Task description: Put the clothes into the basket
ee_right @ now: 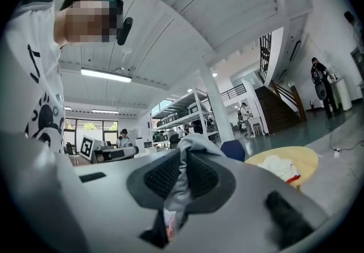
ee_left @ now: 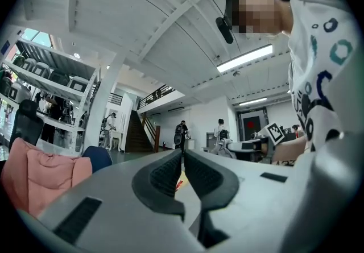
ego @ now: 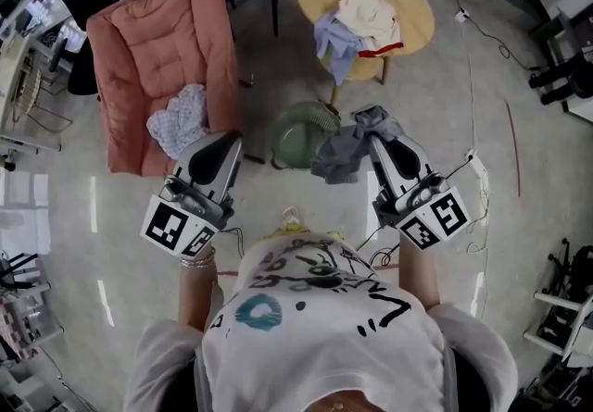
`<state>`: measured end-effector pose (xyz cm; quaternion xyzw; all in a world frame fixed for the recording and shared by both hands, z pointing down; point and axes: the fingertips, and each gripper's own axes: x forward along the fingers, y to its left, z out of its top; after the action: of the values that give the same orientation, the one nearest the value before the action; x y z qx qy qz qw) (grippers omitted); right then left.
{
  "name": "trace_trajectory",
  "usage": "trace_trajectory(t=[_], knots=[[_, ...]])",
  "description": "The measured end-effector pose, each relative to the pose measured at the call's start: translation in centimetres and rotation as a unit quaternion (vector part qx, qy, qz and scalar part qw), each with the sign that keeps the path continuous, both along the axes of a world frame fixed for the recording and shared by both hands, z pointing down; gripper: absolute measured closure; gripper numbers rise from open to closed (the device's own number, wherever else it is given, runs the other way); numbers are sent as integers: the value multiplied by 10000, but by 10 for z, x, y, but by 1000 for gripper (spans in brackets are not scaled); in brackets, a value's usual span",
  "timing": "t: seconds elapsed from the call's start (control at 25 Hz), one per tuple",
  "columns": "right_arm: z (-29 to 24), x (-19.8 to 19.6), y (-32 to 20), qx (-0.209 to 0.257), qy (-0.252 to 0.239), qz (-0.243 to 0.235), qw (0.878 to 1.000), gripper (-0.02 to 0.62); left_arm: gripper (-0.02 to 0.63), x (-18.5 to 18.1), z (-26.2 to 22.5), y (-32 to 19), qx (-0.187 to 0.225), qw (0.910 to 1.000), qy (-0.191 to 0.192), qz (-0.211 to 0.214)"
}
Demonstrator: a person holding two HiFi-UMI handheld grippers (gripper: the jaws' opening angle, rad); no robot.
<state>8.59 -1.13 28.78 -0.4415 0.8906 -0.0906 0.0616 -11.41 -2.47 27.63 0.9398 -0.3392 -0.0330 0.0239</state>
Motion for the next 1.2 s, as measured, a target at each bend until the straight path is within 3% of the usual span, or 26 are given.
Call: trace_trajectory(t=[0.4, 1.2], knots=[[9, -13, -22, -117, 66, 34, 9999, 551, 578, -11, 13, -24, -150, 9998, 122, 103], [36, 24, -101, -441, 14, -603, 9972, 549, 578, 31, 29, -99, -266, 9984, -31, -499]])
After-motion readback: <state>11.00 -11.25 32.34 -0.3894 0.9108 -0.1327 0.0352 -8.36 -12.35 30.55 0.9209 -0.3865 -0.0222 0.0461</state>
